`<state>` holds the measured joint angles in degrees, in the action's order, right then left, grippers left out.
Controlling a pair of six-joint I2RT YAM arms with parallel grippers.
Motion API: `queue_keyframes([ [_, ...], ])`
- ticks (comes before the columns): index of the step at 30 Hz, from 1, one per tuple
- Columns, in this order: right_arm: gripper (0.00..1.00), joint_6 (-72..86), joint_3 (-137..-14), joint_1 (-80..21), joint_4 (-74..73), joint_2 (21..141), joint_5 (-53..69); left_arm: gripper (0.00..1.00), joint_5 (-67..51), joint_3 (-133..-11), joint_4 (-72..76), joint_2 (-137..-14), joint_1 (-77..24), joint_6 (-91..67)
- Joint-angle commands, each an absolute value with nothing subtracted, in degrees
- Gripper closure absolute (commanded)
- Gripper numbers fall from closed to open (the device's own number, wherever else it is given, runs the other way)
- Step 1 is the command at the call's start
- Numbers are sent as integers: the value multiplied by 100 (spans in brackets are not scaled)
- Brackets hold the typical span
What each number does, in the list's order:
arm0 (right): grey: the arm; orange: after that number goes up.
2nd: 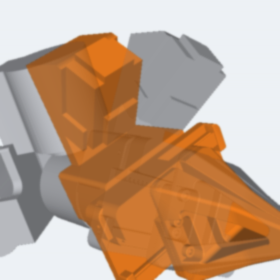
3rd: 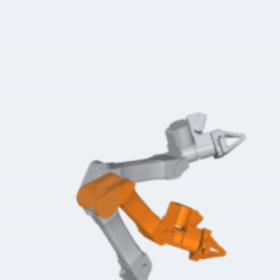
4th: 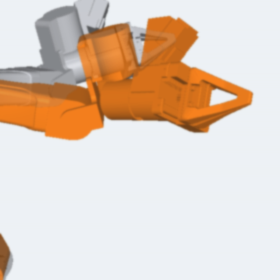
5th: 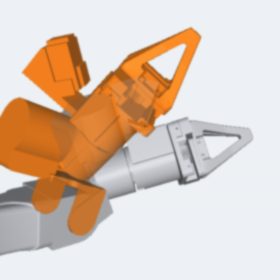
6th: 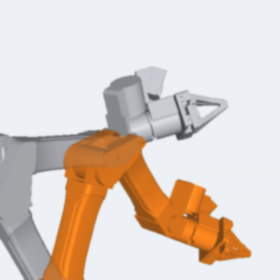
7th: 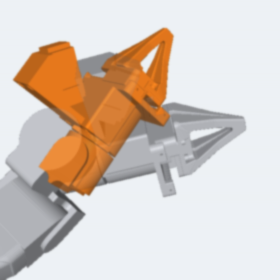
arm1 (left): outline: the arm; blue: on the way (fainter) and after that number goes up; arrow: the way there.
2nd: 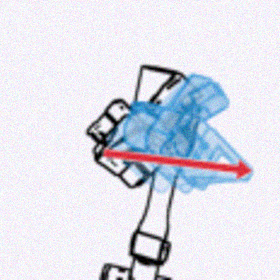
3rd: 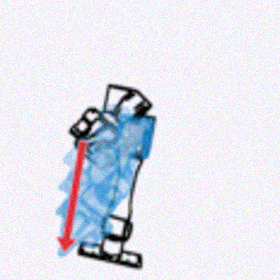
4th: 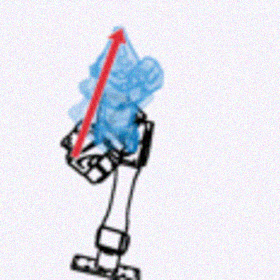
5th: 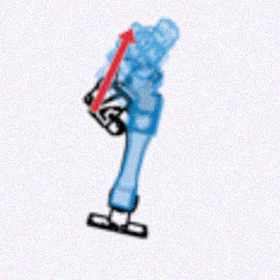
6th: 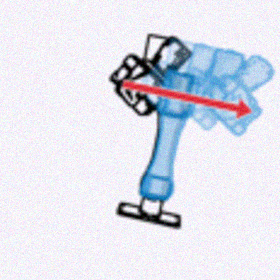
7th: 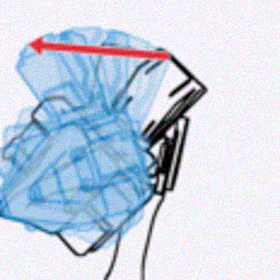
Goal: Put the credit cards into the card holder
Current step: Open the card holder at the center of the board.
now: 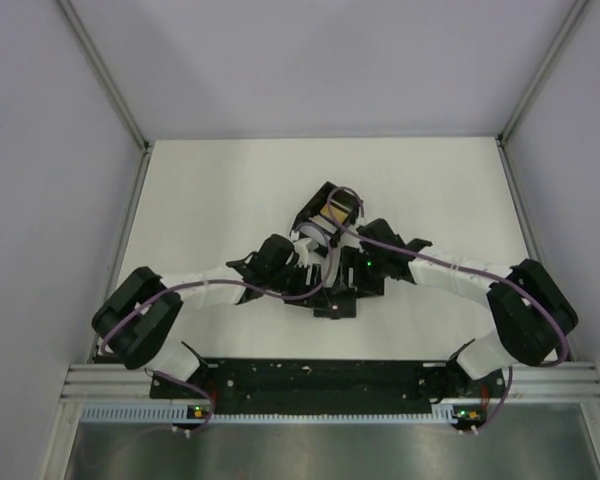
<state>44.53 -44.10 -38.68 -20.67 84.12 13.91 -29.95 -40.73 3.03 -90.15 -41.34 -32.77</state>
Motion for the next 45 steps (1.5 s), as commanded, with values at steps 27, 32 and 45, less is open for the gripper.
queue_keyframes([
  [27, 54, 3358, -3674, -3524, -44, 8006, 3225, 20, -1705, -4149, -299, -8868, -4131, -2935],
  [32, 55, 3489, -3525, -3524, 474, 8428, 3585, 23, -1819, -4069, -316, -9070, -4122, -2804],
  [45, 57, 3620, -3191, -3524, 843, 9113, 3656, 46, -2170, -3683, -211, -9263, -4131, -2725],
])
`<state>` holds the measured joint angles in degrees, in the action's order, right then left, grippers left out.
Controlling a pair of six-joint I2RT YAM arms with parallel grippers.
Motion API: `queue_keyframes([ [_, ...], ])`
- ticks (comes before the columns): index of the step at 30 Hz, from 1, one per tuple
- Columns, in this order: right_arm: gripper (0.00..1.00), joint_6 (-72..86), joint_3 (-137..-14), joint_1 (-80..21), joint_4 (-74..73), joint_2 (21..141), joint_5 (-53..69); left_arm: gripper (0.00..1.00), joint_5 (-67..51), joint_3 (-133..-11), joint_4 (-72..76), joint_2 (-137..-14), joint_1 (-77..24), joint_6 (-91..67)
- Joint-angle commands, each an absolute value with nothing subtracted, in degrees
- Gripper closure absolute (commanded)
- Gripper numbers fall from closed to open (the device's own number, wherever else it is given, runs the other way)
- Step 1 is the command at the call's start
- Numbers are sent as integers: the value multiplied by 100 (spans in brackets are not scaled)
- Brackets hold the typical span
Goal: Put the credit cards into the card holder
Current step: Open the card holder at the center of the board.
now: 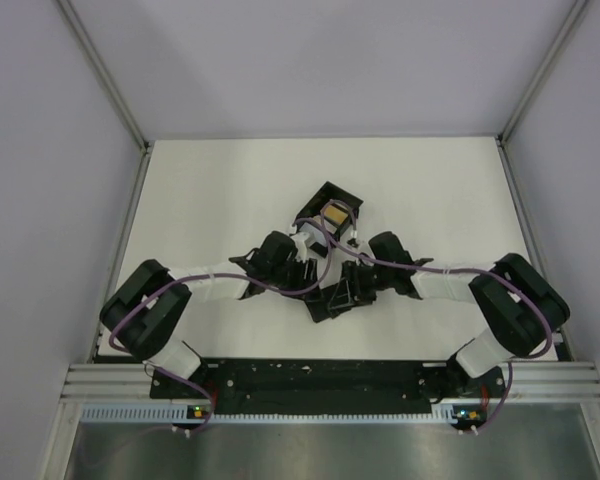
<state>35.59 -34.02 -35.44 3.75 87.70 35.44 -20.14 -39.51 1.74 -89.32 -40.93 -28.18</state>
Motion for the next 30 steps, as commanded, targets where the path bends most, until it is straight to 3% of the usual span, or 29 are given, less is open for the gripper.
queue_keyframes([
  [1, 58, 3665, -3164, -3524, 922, 9193, 3674, 51, -2232, -3700, -220, -9325, -4122, -2707],
  [6, 62, 3840, -3041, -3524, 1414, 9501, 3937, 77, -2250, -3674, -132, -9448, -4148, -2873],
  [13, 65, 3464, -3278, -3586, 828, 9335, 3859, 99, -2206, -3568, 193, -9431, -4149, -3172],
  [22, 70, 2979, -3823, -3946, 167, 9553, 3920, 100, -2153, -3525, 553, -9404, -4166, -3533],
  [27, 81, 3278, -3946, -4043, 579, 9914, 4052, 100, -2092, -3454, 677, -9387, -4157, -3691],
  [30, 98, 3287, -3964, -4069, 615, 9888, 3973, 100, -1961, -3401, 677, -9343, -4157, -3761],
])
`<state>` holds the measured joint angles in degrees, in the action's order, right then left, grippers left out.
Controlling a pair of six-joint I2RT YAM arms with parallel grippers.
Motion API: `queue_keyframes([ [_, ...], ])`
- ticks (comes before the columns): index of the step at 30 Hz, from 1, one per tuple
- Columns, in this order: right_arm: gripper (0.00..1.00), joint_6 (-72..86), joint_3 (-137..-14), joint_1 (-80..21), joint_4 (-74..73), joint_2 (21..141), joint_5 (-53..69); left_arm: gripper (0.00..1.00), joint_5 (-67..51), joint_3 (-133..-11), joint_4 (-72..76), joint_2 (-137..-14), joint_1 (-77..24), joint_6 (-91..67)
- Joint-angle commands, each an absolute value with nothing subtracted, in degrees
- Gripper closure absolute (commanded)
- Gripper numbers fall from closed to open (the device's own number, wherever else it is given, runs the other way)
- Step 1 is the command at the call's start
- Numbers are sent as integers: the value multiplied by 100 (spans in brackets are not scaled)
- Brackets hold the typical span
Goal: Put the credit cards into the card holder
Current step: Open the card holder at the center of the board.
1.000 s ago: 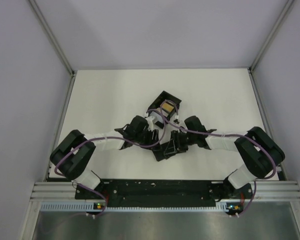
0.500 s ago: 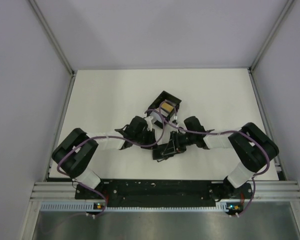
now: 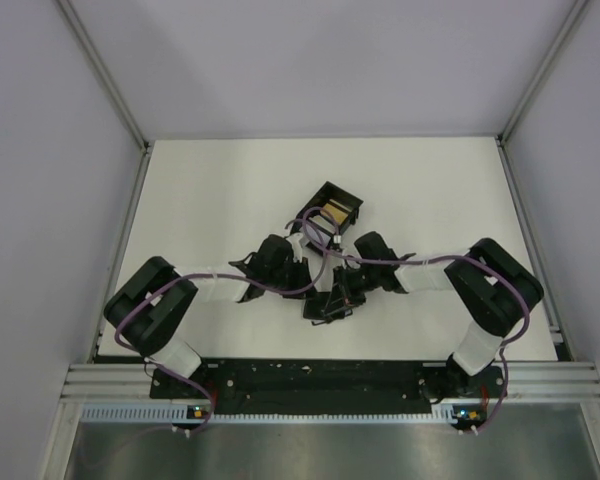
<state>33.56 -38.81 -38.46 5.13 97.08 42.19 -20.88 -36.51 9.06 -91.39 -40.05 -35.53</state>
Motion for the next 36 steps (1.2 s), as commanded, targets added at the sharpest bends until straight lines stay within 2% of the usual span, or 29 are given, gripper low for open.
queue_keyframes([
  [1, 100, 3218, -3946, -4087, 615, 9835, 3929, 100, -1882, -3393, 659, -9317, -4157, -3788],
  [11, 100, 2286, -3525, -4535, 1046, 9000, 4289, 100, -1126, -3638, 79, -9378, -4148, -4165],
  [25, 100, 2136, -3015, -4816, 1898, 8482, 4886, 100, -668, -3700, -211, -9352, -4148, -4561],
  [30, 100, 2065, -2927, -4816, 1557, 8289, 4554, 100, -729, -3648, -80, -9247, -4148, -4448],
  [31, 98, 2100, -2944, -4790, 1390, 8201, 4318, 100, -729, -3613, -79, -9168, -4148, -4421],
  [32, 89, 2153, -2936, -4755, 1232, 8104, 4081, 100, -721, -3560, -114, -9054, -4148, -4395],
  [34, 64, 2223, -2874, -4650, 907, 7780, 3641, 82, -660, -3490, -193, -8782, -4149, -4342],
  [35, 57, 2293, -2831, -4571, 696, 7535, 3412, 71, -616, -3420, -237, -8606, -4148, -4333],
  [36, 56, 2346, -2752, -4449, 633, 7297, 3323, 60, -572, -3367, -281, -8439, -4148, -4298],
])
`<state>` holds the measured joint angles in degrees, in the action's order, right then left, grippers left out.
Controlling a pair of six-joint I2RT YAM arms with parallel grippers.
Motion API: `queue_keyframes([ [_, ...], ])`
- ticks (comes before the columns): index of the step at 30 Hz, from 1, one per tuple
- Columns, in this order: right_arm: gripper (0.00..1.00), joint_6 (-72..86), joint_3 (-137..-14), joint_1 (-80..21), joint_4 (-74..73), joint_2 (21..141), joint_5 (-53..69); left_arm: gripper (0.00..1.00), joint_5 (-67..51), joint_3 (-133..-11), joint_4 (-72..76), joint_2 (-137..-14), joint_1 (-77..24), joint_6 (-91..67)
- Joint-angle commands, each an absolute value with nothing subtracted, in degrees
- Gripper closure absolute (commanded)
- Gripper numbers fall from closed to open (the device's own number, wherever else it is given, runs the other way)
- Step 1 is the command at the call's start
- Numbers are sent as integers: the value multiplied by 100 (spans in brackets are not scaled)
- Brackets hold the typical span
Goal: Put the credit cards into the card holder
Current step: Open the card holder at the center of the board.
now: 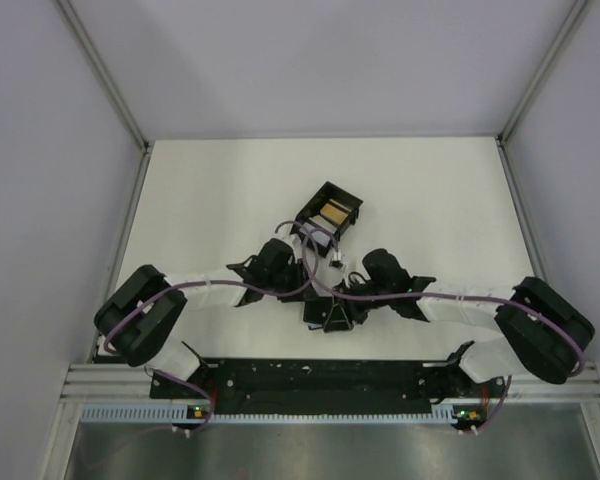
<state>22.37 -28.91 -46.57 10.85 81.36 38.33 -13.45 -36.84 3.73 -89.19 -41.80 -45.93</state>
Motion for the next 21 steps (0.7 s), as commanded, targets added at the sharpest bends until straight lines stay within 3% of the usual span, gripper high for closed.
queue_keyframes([
  [1, 52, 2434, -2629, -4308, 598, 7025, 3192, 54, -536, -3305, -316, -8255, -4148, -4272],
  [2, 44, 2591, -2550, -4185, 476, 6779, 2990, 48, -545, -3252, -343, -8096, -4148, -4237],
  [5, 33, 3100, -2434, -3903, 20, 6040, 2141, 38, -580, -3182, -483, -7639, -4157, -4192],
  [10, 30, 3742, -2689, -3858, -1115, 6282, 2091, 28, -598, -3252, -510, -7286, -4148, -3947],
  [14, 35, 4358, -2506, -3858, -670, 6872, 3048, 31, -728, -3638, -519, -7689, -4148, -3710],
  [21, 35, 4570, -2636, -3867, -528, 7302, 3207, 41, -694, -4043, -730, -8411, -4149, -3735],
])
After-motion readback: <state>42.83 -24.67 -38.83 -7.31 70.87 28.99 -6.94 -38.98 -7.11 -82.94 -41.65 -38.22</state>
